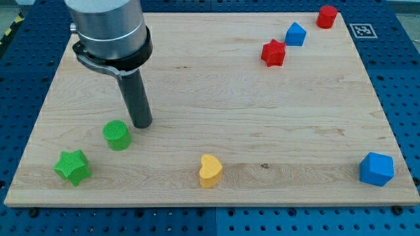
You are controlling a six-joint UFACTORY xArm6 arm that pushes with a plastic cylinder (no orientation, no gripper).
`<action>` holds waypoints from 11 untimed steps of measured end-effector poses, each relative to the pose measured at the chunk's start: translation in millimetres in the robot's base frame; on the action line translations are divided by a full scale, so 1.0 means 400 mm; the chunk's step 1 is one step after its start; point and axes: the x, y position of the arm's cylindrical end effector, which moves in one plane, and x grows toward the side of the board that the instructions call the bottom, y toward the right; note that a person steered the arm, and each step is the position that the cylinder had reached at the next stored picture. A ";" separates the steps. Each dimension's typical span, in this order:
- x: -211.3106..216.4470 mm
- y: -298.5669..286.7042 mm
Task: Bring the green circle toward the green star
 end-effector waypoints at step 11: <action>0.291 0.157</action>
